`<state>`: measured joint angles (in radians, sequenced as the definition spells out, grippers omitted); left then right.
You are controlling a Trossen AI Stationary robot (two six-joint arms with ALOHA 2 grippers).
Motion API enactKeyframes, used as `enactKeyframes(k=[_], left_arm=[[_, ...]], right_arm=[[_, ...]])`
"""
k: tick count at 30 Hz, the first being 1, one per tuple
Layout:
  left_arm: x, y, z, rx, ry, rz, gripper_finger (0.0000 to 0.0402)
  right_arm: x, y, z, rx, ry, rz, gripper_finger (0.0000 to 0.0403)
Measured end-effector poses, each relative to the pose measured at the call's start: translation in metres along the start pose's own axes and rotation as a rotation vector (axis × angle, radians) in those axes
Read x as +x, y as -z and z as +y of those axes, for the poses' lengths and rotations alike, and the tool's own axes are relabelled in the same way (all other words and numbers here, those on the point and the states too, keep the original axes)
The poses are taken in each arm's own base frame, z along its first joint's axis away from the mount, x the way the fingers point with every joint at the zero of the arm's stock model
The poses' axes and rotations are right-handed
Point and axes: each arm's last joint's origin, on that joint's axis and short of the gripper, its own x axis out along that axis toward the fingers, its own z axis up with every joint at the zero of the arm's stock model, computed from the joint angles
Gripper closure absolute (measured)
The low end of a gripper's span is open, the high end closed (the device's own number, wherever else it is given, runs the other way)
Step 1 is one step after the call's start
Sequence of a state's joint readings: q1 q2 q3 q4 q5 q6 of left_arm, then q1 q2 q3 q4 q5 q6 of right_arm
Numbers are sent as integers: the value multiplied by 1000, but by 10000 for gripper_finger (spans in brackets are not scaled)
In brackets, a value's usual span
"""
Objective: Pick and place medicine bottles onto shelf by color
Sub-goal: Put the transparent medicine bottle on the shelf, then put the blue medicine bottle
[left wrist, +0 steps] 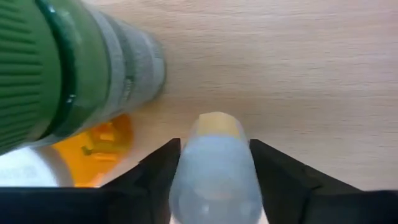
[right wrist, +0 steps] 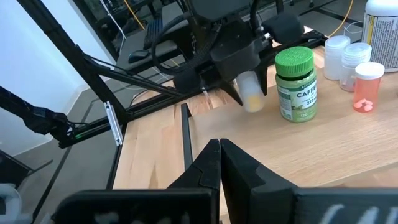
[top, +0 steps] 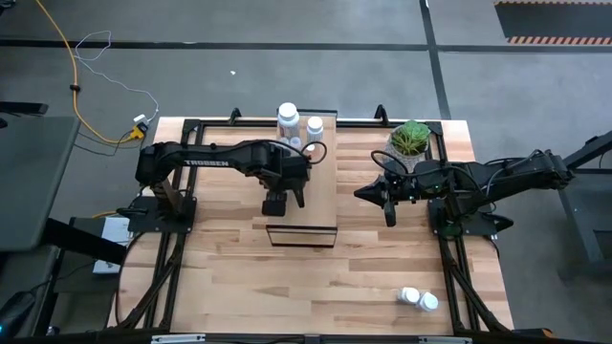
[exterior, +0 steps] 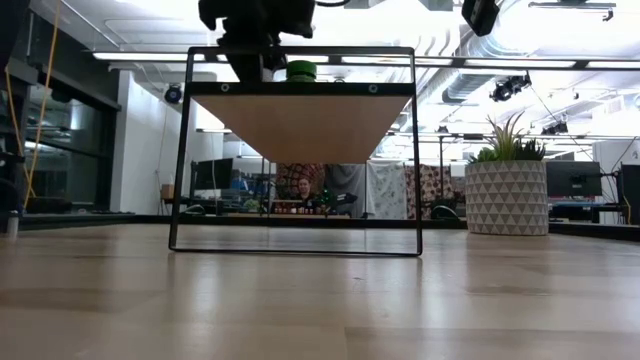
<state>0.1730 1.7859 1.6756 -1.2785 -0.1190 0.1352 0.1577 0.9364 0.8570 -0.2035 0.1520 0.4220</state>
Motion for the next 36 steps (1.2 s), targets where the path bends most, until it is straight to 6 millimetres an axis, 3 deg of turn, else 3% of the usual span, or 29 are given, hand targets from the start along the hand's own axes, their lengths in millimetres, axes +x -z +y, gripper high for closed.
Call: enactKeyframes(k=[12, 18, 24, 28, 31, 34, 36], left_arm=[[-8, 2, 0, -16, 34, -23, 127], [-36, 0, 3, -41, 13, -123, 115], [-73, 14, 5, -113, 8, -205, 115], [-110, 33, 2, -219, 16, -391, 115], [-137, 50, -4, -299, 29, -648, 115], [-149, 72, -13, -360, 40, -891, 115], [-146, 86, -20, -392, 55, -1011, 115]], right_arm=[[0, 0, 0, -3, 0, 0, 402], [0, 0, 0, -3, -1, 0, 402], [0, 0, 0, -3, -4, -3, 402], [0, 0, 0, -3, -5, -3, 402], [0, 0, 0, -13, -5, -3, 402], [0, 0, 0, -6, -5, -3, 402], [0, 0, 0, -3, -5, -4, 402]])
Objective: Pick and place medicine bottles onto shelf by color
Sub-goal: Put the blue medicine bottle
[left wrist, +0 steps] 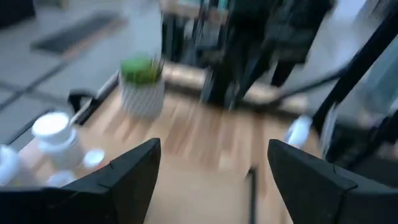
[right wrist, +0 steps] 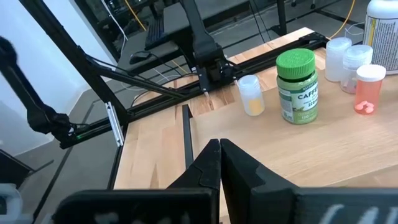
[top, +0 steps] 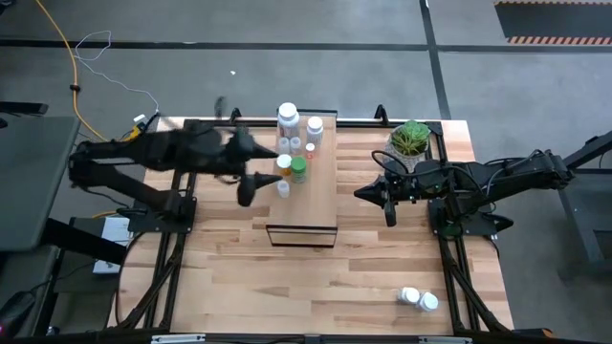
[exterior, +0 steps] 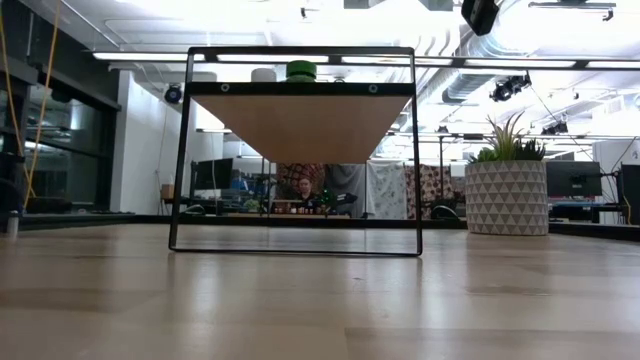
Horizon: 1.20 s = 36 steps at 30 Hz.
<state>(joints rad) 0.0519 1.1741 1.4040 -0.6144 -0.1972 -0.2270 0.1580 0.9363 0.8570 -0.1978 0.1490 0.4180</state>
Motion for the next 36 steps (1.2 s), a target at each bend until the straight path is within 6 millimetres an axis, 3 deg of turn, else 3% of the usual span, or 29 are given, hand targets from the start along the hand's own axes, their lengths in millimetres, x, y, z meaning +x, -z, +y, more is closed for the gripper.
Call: enactKeyframes(k=[6, 14, 30, 36], left_arm=[[-21, 46, -2, -121, 57, -285, 115], [-33, 98, 6, -189, 94, -402, 118], [-38, 106, 8, -17, 134, -364, 124], [-37, 107, 8, -15, 132, -354, 124]], right_arm=[[0, 0, 0, 2, -1, -4, 402], [0, -5, 2, -15, -18, -52, 402], [-1, -14, 6, -3, -57, -141, 401], [-1, -14, 6, -2, -58, -143, 358]])
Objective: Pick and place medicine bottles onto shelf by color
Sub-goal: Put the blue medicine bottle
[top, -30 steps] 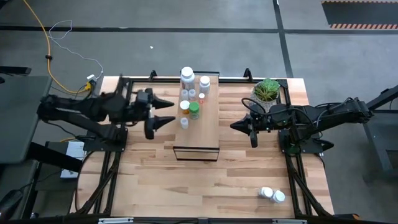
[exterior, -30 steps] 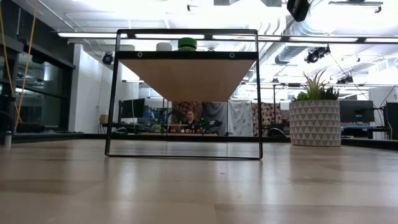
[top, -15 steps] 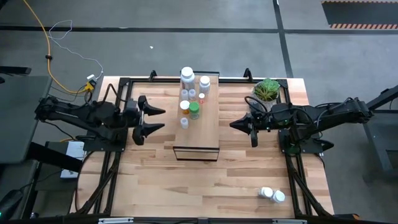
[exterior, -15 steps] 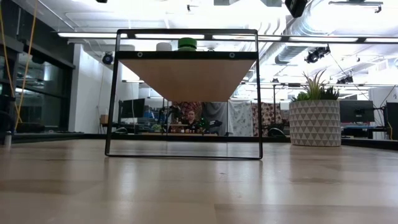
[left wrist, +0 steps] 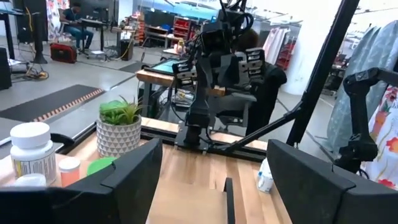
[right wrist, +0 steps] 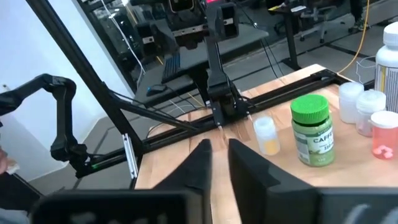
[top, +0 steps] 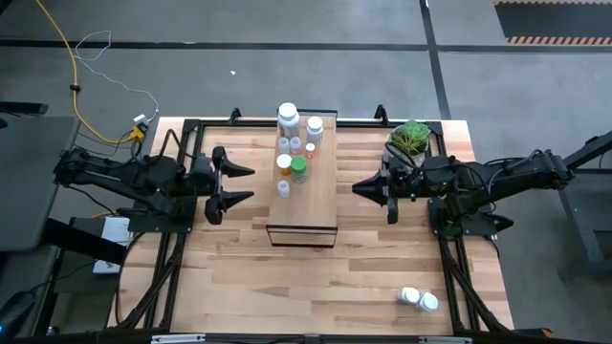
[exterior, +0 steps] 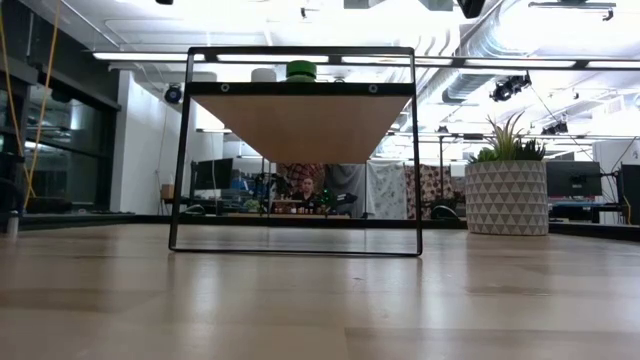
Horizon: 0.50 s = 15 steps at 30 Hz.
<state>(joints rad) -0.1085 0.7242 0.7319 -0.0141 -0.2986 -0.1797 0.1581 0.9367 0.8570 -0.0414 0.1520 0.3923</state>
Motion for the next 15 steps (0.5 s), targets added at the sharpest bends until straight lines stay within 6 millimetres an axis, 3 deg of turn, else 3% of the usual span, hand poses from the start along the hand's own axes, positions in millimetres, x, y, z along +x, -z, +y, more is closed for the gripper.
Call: enactKeyframes(k=[5, 8, 12, 15], left_arm=[[0, 2, 2, 5, -42, 16, 162], [0, 2, 2, 48, -64, 15, 238], [0, 6, 3, 92, -64, 12, 374], [-1, 19, 6, 75, -73, -19, 386]], right_arm=[[0, 0, 0, 0, 1, 1, 298], [0, 0, 0, -1, 0, 2, 265], [0, 0, 0, -1, -1, 3, 228], [0, 0, 0, 0, -4, 3, 207]])
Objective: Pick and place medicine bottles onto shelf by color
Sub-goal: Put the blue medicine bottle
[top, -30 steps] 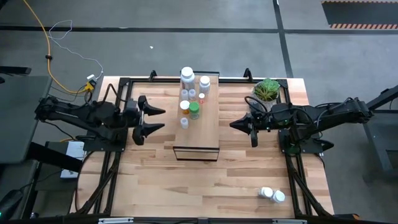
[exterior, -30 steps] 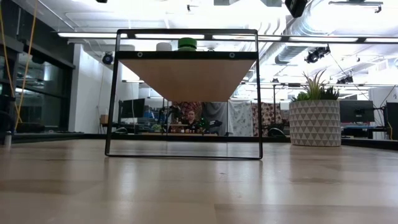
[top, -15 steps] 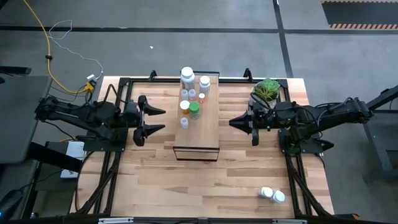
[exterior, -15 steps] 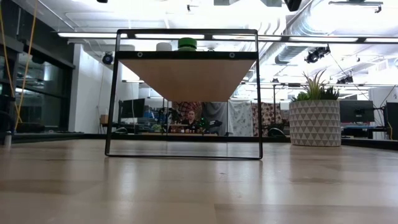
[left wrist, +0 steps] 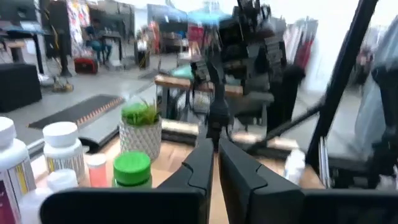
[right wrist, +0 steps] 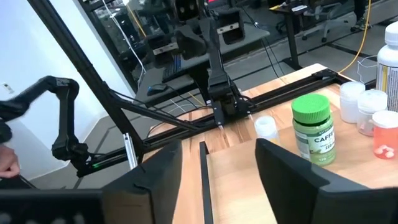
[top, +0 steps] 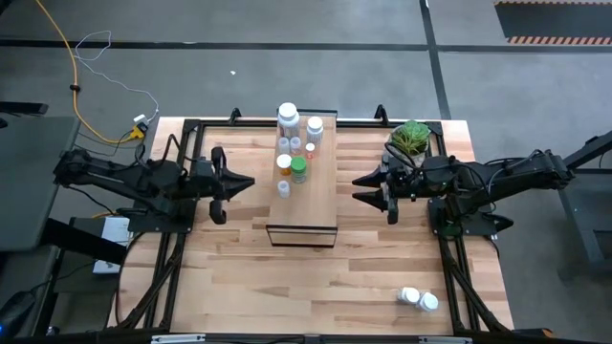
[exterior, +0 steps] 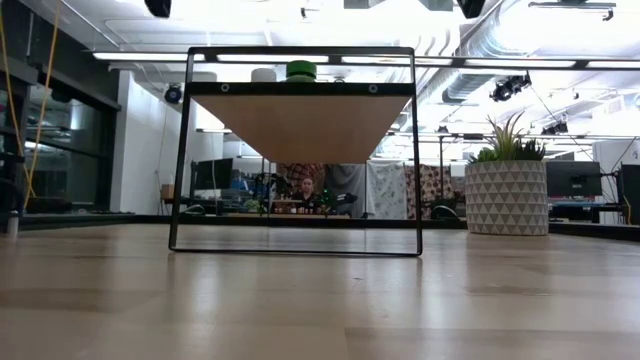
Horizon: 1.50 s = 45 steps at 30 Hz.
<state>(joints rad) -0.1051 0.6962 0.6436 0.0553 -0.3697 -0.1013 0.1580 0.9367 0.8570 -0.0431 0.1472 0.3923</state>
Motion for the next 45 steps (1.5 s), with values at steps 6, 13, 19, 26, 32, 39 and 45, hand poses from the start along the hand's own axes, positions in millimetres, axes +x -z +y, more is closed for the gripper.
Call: enactKeyframes(k=[6, 13, 19, 26, 32, 39, 45], left_arm=[[-7, 36, 6, -137, 15, -145, 400], [-15, 47, 11, -201, 30, -249, 401], [-18, 45, 12, -139, 25, -264, 401], [-18, 46, 11, -73, 44, -261, 401], [-18, 46, 12, -76, 22, -262, 401], [-18, 46, 13, -90, -14, -255, 401], [-18, 46, 13, -44, -20, -255, 401]], right_arm=[[0, -1, 1, 5, -38, 5, 188], [0, 3, 1, 36, -35, 40, 187], [-1, 11, -2, 50, -5, 127, 187], [-6, 30, 3, 27, 10, 304, 187], [-8, 45, 16, 26, -3, 477, 187], [7, 53, 45, 4, 120, 849, 187], [25, 67, 78, 238, 210, 1033, 187]])
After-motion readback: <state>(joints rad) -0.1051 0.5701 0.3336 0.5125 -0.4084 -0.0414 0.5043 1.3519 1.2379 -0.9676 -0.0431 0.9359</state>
